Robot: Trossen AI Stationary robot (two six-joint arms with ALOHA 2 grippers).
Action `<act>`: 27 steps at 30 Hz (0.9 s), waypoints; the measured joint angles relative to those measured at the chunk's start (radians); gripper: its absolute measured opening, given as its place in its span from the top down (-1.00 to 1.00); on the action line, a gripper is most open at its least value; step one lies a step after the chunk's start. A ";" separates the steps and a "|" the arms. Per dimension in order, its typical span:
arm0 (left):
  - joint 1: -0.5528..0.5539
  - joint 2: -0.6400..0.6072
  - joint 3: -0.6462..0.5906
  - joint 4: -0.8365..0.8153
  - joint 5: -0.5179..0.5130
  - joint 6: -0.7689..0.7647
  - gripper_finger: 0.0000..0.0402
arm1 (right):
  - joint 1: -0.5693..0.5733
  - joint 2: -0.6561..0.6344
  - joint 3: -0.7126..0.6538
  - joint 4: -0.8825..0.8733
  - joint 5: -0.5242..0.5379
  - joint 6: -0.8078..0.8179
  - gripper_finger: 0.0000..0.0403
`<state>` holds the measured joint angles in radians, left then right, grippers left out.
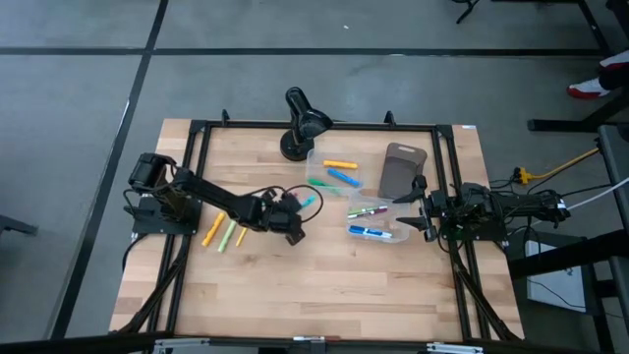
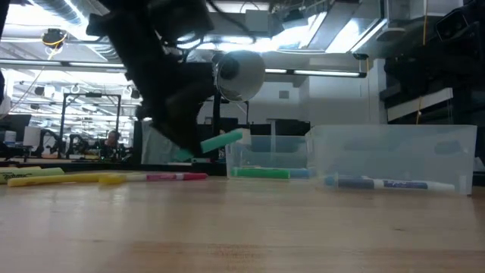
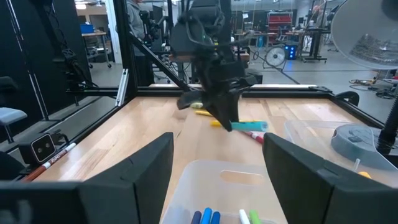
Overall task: Pick & Place Markers
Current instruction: Put the light blue highlighter pen into the top transparent bin
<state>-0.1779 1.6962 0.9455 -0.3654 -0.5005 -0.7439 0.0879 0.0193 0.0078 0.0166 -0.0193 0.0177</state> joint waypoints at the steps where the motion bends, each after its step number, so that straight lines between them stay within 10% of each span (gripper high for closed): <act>1: -0.001 0.000 0.000 0.025 -0.006 0.022 0.73 | 0.000 0.000 0.000 0.000 0.001 0.000 -0.21; 27: 0.069 -0.002 0.001 0.739 0.111 0.529 0.73 | 0.000 0.000 0.000 0.000 0.000 0.000 -0.21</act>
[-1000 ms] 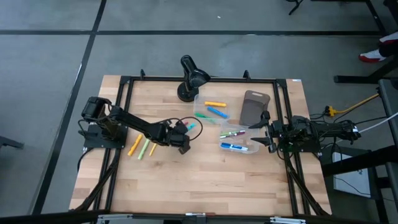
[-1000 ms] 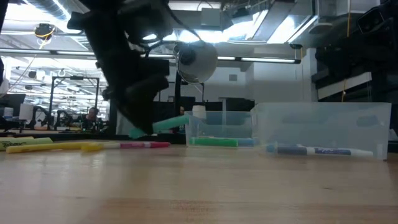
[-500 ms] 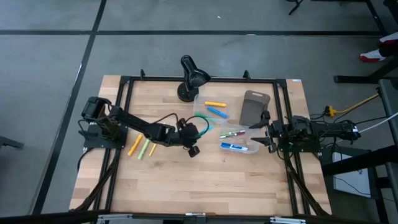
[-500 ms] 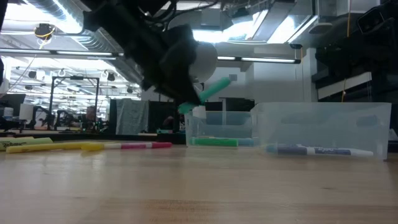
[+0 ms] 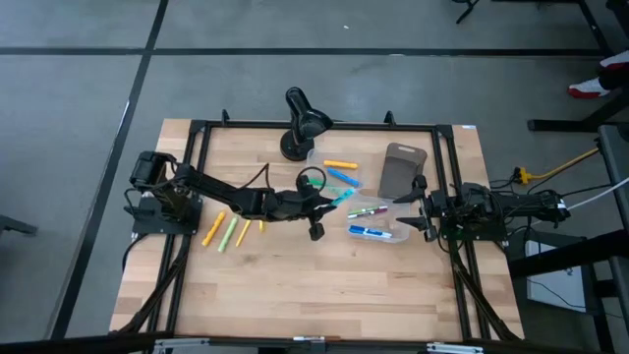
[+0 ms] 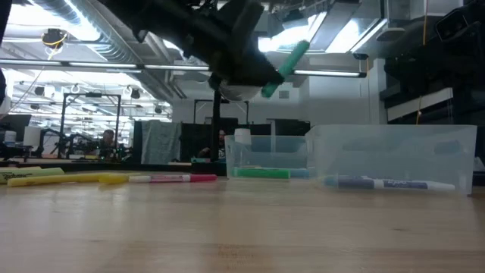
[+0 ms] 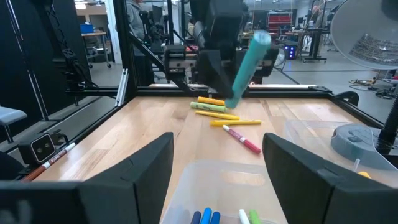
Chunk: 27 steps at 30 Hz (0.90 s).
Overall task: Pick & Place Markers
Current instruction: Put the light blue highlighter pen into the top transparent bin
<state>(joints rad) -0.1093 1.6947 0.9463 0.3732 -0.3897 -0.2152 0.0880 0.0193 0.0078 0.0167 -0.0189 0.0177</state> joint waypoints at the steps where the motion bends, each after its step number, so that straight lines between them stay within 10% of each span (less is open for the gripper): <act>1: 0.002 0.000 0.000 0.022 0.001 0.014 0.73 | 0.000 0.000 0.000 0.000 0.000 0.000 -0.21; 27: 0.070 -0.002 0.001 0.180 -0.080 0.360 0.73 | 0.000 0.000 0.000 0.000 0.000 0.000 -0.21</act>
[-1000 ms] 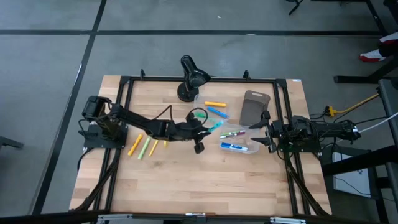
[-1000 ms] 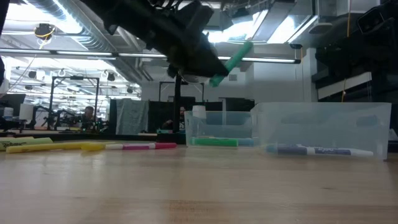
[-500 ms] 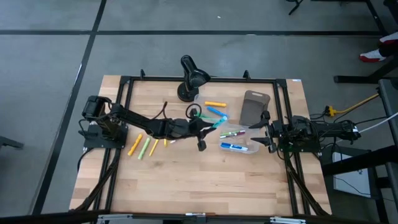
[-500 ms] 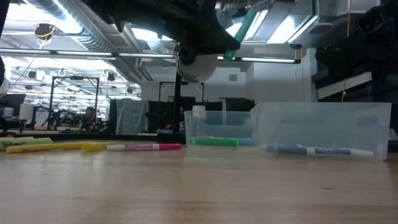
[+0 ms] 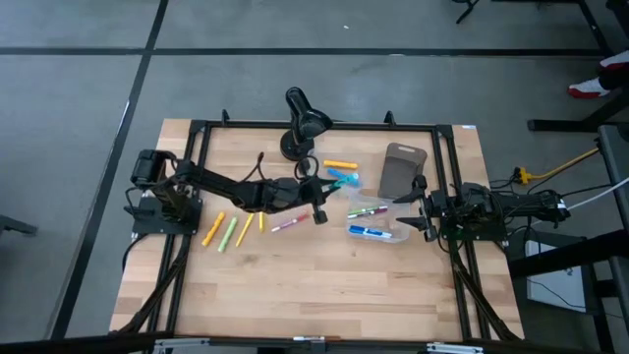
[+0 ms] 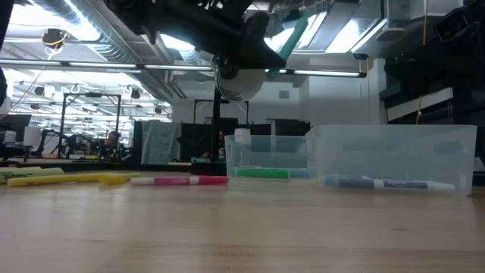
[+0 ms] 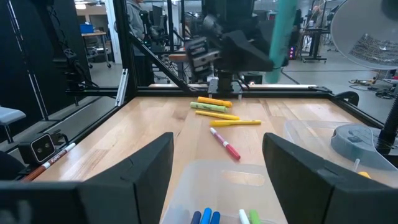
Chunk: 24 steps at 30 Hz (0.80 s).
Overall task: Pick & Place Markers
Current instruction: Put the light blue highlighter pen into the top transparent bin
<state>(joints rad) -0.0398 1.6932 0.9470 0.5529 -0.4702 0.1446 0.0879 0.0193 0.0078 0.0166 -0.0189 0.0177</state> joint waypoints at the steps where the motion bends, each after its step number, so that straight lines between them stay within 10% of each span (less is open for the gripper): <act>1: 0.007 0.000 0.000 -0.002 0.001 0.022 0.73 | 0.000 0.000 0.000 0.000 0.000 0.000 -0.21; 24: 0.103 0.000 0.000 -0.251 0.064 0.194 0.73 | 0.000 0.000 0.000 0.000 0.000 0.000 -0.21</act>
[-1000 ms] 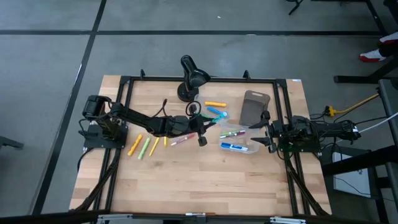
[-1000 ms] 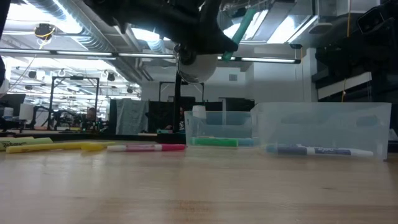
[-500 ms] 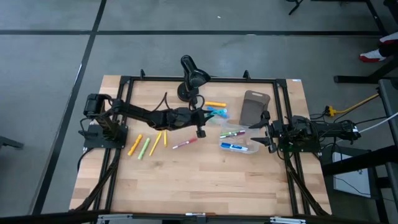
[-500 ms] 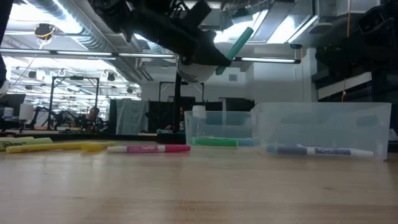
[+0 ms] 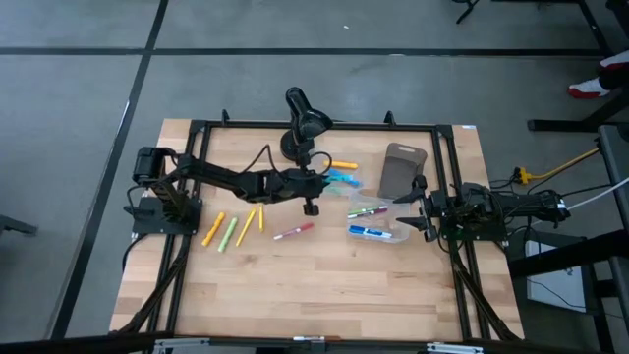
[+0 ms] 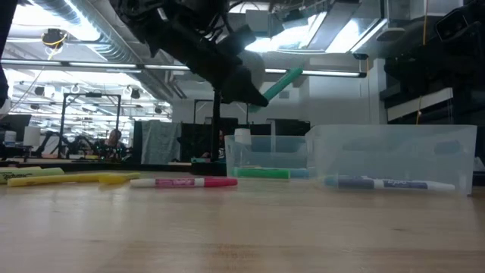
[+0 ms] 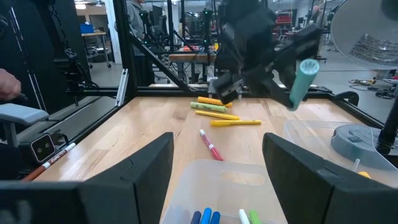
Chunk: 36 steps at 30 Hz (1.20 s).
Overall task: Pick & Place Markers
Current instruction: Put the light blue highlighter pen into the top transparent bin
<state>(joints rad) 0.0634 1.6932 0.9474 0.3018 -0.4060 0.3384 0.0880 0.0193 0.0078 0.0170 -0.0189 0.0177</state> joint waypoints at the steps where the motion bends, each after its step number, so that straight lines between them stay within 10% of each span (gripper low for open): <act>1: -0.002 0.000 0.000 -0.010 -0.009 0.000 0.73 | 0.000 0.000 0.000 0.000 0.000 0.000 -0.21; 36: 0.072 0.000 0.000 -0.027 0.014 0.145 0.73 | 0.000 0.000 0.000 0.000 0.000 0.000 -0.21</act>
<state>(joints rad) 0.1351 1.6935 0.9474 0.2743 -0.3923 0.4833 0.0880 0.0193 0.0078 0.0166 -0.0189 0.0177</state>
